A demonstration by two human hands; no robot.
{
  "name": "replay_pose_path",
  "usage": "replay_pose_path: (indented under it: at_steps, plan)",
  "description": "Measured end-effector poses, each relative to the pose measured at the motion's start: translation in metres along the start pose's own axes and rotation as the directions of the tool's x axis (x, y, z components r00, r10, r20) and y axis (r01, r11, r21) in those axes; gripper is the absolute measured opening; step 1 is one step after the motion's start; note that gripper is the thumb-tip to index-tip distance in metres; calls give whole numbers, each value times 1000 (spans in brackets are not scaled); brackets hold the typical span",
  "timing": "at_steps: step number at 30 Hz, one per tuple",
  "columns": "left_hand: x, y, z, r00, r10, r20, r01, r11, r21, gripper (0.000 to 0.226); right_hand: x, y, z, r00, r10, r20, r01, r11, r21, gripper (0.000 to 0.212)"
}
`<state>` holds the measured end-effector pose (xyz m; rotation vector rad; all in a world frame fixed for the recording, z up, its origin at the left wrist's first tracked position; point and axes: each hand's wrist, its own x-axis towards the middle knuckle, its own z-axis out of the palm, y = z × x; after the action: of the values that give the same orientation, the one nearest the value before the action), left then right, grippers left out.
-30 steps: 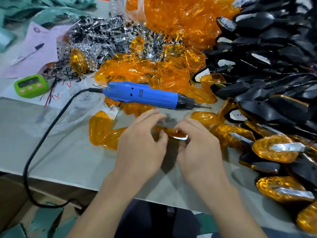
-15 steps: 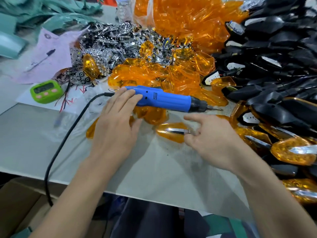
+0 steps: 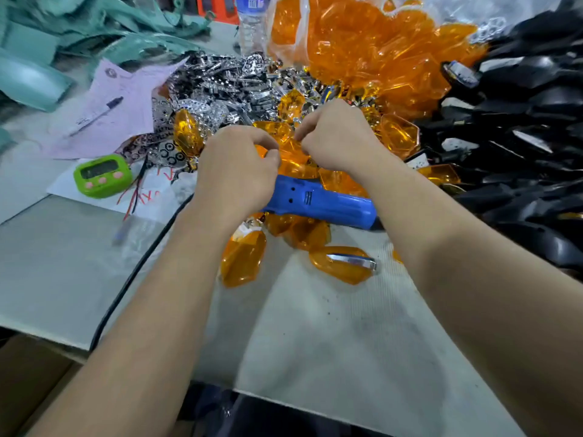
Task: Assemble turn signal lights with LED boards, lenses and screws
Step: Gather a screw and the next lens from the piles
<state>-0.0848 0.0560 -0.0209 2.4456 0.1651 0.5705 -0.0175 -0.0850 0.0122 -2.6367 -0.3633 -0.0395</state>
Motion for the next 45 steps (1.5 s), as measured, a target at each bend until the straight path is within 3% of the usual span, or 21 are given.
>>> replay_pose_path:
  at_steps: [4, 9, 12, 16, 20, 23, 27, 29, 36, 40, 43, 45]
  plan:
    - [33, -6, 0, 987, -41, 152, 27, 995, 92, 17, 42, -5, 16, 999, -21, 25, 23, 997, -69, 35]
    - [64, -16, 2, 969, -52, 240, 24, 993, 118, 25, 74, 2, 26, 999, 21, 33, -16, 990, -140, 48]
    - [76, -14, 8, 947, -72, 312, 26, 989, 148, 37, 80, 8, 17, 999, 14, 52, -7, 989, -150, 33]
    - [89, 5, 24, 925, -10, 380, -46, 990, 137, 48, 78, 42, -28, 984, 90, -153, -127, 960, -252, 36]
    - [97, 37, 45, 888, 75, 453, -139, 984, 109, 62, 56, 104, -69, 946, 178, -270, -291, 832, -471, 24]
    - [96, 59, 61, 868, 132, 479, -202, 974, 98, 61, 31, 135, -77, 976, 192, -104, -216, 786, -579, 30]
    - [83, 78, 80, 850, 182, 494, -238, 970, 52, 59, 12, 151, -82, 998, 34, 53, 13, 716, -698, 26]
    - [76, 81, 85, 844, 196, 499, -258, 965, 57, 60, 8, 157, -86, 1000, -5, -16, -7, 758, -652, 22]
    - [63, 81, 80, 862, 196, 467, -222, 975, 1, 51, 6, 142, -96, 989, -77, -129, -14, 810, -586, 51]
    - [55, 83, 77, 862, 190, 469, -176, 982, -75, 56, 9, 124, -108, 996, 35, -82, -68, 892, -447, 41]
    - [50, 83, 74, 913, 164, 374, -35, 944, -328, 68, 5, 119, -116, 997, -10, -81, -13, 963, -269, 20]
    - [50, 82, 67, 918, 122, 378, 142, 789, -597, 68, -3, 120, -117, 998, -58, -19, 51, 965, -257, 16]
